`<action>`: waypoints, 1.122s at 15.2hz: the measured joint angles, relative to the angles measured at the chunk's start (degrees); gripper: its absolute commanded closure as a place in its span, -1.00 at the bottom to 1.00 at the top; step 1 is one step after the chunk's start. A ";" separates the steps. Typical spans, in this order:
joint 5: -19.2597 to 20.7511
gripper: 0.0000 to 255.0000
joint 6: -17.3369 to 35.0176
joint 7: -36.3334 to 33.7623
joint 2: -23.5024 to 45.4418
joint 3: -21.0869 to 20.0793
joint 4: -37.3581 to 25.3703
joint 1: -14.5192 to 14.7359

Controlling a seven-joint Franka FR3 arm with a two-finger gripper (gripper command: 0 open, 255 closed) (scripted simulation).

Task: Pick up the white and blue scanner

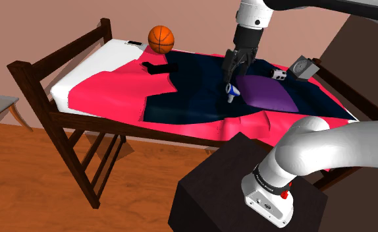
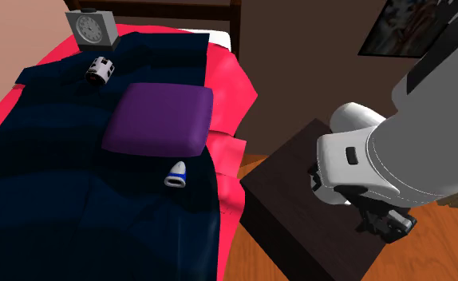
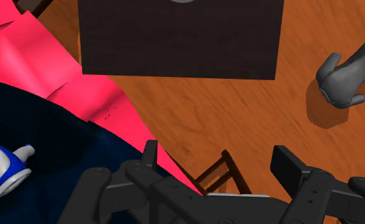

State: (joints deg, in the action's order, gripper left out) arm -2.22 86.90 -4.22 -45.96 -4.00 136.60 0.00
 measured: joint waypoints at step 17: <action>11.88 -1.00 17.50 32.86 4.12 25.87 8.15 -2.31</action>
State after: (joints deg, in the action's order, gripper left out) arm 9.65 104.39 28.64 -41.84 21.87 144.75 -2.32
